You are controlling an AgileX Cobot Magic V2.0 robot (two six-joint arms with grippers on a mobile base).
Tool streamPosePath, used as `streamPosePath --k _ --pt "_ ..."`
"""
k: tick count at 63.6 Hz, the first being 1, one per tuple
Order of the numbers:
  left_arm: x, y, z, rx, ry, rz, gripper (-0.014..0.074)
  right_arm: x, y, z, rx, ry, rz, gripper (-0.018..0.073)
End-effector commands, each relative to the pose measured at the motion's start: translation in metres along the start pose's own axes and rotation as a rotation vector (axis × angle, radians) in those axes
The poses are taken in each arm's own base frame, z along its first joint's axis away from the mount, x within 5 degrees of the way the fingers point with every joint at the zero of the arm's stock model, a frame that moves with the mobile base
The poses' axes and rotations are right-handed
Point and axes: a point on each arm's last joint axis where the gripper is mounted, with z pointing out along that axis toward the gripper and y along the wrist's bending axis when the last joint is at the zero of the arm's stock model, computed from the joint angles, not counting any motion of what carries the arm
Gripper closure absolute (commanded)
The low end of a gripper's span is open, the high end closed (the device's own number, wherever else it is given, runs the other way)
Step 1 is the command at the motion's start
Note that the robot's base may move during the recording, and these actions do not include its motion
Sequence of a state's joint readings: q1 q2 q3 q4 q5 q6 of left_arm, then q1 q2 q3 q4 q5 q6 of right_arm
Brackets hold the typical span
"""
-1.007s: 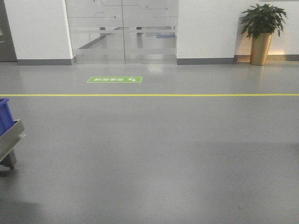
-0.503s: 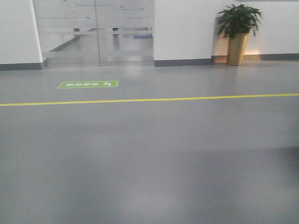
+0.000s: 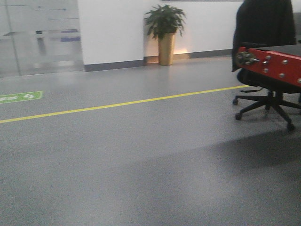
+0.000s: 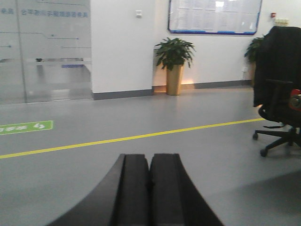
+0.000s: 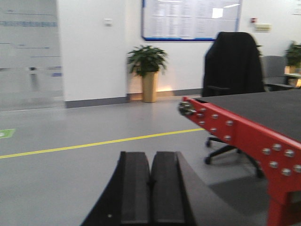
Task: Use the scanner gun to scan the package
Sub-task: 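Drive the base across the floor to the red-framed table, then position at the table edge facing the cardboard box and scanner gun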
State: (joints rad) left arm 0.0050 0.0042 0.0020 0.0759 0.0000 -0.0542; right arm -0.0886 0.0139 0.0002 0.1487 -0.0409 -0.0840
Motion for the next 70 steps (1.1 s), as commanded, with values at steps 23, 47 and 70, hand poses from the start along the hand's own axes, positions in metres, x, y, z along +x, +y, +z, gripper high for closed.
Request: streamPosePath --k 23,47,70 --pt "-0.0030 -0.0001 -0.0004 0.001 -0.029 -0.006 0.0707 -0.0030 -0.0001 -0.0004 0.001 -0.033 -0.004 0.0727" --pt "-0.0030 -0.0001 -0.0004 0.001 -0.029 -0.006 0.0707 -0.0030 -0.0001 -0.0004 0.001 -0.033 -0.004 0.0727" --pt "-0.0030 -0.0001 -0.0004 0.001 -0.029 -0.006 0.0707 -0.0030 -0.0001 -0.0004 0.001 -0.033 -0.004 0.0727"
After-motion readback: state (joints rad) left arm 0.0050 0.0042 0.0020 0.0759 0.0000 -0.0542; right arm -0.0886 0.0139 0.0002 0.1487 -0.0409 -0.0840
